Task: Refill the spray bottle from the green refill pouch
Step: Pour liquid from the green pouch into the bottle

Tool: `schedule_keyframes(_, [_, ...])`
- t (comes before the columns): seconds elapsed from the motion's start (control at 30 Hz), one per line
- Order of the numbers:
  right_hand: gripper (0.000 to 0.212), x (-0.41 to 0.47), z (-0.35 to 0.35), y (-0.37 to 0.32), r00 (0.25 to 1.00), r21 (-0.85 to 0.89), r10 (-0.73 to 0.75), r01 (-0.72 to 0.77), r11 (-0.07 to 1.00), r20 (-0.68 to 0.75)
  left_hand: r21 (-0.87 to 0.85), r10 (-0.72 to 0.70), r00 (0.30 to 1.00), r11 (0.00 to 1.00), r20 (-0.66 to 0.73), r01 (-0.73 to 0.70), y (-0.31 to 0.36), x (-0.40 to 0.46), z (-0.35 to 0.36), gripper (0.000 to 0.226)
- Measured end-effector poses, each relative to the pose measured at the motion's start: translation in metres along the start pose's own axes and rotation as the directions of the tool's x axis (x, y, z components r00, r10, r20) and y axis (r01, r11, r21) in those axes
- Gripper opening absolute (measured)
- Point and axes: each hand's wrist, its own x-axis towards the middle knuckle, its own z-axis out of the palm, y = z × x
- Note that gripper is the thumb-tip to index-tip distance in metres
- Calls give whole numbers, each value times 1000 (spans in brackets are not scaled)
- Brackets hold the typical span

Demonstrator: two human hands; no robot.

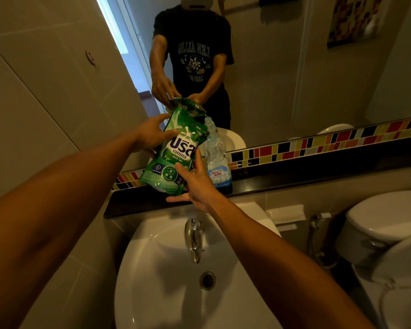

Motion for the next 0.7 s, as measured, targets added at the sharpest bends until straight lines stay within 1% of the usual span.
schedule_keyframes(0.23, [88,-5,-14,1,999,-86,18,-21,996,-27,-65,15,1000,998,-8,-15,-14,-4,17,66])
schedule_keyframes(0.4, [88,-5,-28,3,998,-172,21,-30,985,-55,-182,18,999,983,-38,-25,-31,-3,33,67])
schedule_keyframes(0.57, [93,-6,-42,7,998,-243,12,-26,970,-60,-258,59,994,963,-95,-82,-42,-9,53,66])
schedule_keyframes(0.7, [95,-7,-53,9,997,-303,-27,3,953,-74,-385,63,992,917,-114,-102,-57,-8,72,67])
